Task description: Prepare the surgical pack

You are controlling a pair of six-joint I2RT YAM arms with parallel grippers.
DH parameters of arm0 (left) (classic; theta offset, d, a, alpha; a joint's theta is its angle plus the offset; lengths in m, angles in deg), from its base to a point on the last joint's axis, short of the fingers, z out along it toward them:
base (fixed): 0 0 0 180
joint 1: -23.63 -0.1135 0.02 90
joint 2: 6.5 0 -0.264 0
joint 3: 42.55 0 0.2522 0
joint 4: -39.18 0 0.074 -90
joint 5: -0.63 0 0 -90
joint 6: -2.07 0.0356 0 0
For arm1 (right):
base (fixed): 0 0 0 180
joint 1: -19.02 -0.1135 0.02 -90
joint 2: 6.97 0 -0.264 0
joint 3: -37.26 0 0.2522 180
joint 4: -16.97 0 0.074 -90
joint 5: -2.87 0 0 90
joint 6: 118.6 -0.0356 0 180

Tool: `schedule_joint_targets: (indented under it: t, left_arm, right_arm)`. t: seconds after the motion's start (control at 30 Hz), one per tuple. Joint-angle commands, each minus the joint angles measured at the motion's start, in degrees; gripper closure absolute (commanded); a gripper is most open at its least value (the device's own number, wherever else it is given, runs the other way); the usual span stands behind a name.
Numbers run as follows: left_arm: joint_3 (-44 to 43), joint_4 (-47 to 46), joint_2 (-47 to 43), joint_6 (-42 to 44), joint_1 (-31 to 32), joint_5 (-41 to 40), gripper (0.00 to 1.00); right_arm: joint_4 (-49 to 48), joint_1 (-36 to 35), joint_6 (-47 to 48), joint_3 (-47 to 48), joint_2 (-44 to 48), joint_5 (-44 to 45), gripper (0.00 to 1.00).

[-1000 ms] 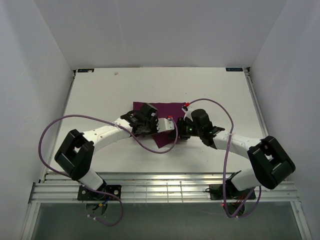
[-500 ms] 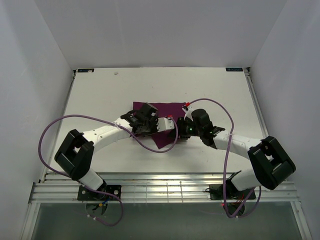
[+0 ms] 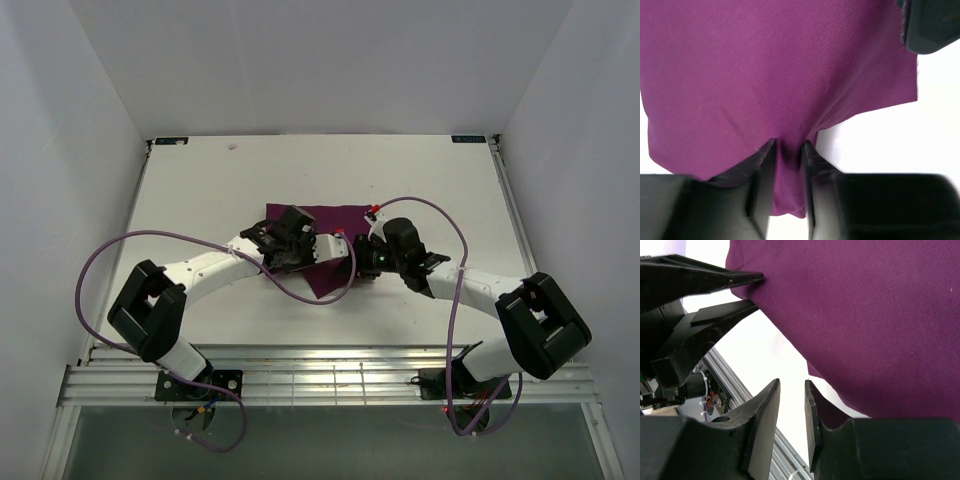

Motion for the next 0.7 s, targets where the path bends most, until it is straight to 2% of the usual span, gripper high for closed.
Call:
schedule_joint_targets:
  t: [0.0,0.1,0.2,0.3,0.33,0.4,0.5,0.57,0.67]
  left_arm:
    - [-0.89,-0.29,-1.93,-0.27,0.06,-1.03,0.58]
    - [-0.98,-0.37,-2.28,-0.45,0.14,-1.12,0.56]
    - [-1.68,-0.46,-2.90,-0.88,0.14,-1.03,0.63]
    - [-1.86,-0.29,-3.42,-0.89,0.14,-0.42,0.74]
    - [-1.69,-0.20,-3.43,-0.80,0.14,-0.42,0.82]
    - [-1.60,0.06,-3.34,-0.80,0.14,-0.42,0.89]
    - [-2.12,0.76,-3.51,-1.15,0.14,-0.07,0.91]
    - [-2.83,0.85,-3.86,-1.50,0.06,0.28,0.99]
    - [-3.00,0.68,-3.60,-1.94,0.06,-0.33,1.00]
  right_arm:
    - [-2.22,-0.40,-0.02,0.51,-0.37,-0.39,0.66]
    - [-2.31,-0.40,-0.02,0.43,-0.29,-0.21,0.65]
    - [-2.40,-0.40,0.06,0.34,-0.02,-0.30,0.64]
    - [-2.57,-0.40,0.06,0.25,-0.11,-0.39,0.64]
    - [-2.66,-0.40,0.06,0.25,-0.28,-0.47,0.64]
    - [-2.66,-0.40,0.06,0.34,-0.55,-0.56,0.65]
    - [-2.66,-0.40,0.15,0.69,-0.81,-0.74,0.66]
    - [-2.75,-0.58,0.24,0.95,-1.07,-0.74,0.69]
    - [-3.28,-0.66,-0.11,1.74,-2.30,-0.83,0.72]
